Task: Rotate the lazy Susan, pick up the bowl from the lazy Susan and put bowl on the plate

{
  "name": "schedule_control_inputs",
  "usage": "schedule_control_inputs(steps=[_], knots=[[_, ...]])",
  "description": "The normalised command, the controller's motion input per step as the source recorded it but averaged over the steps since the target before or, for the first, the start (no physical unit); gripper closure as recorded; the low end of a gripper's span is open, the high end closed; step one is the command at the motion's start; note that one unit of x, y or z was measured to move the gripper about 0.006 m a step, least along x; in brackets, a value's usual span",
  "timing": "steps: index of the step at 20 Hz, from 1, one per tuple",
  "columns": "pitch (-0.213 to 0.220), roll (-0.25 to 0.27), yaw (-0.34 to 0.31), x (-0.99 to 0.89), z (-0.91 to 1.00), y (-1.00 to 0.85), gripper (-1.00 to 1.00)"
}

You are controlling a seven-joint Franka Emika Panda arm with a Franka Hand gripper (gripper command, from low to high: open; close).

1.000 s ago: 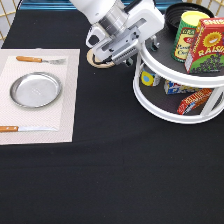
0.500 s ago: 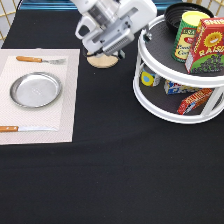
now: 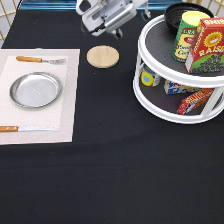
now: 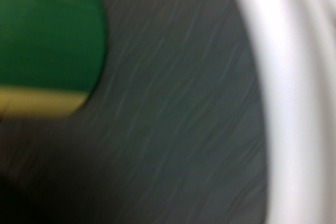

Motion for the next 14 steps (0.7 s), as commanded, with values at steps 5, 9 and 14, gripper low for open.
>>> schedule_control_inputs(steps=[5, 9, 14], knots=[[0.035, -0.081, -0.074, 0.02, 0.01, 0.43, -1.00], [0.122, -0.015, -0.037, 0.42, 0.01, -0.16, -1.00], [0.088, 0.000, -0.019, 0.19, -0.18, -0.16, -1.00]])
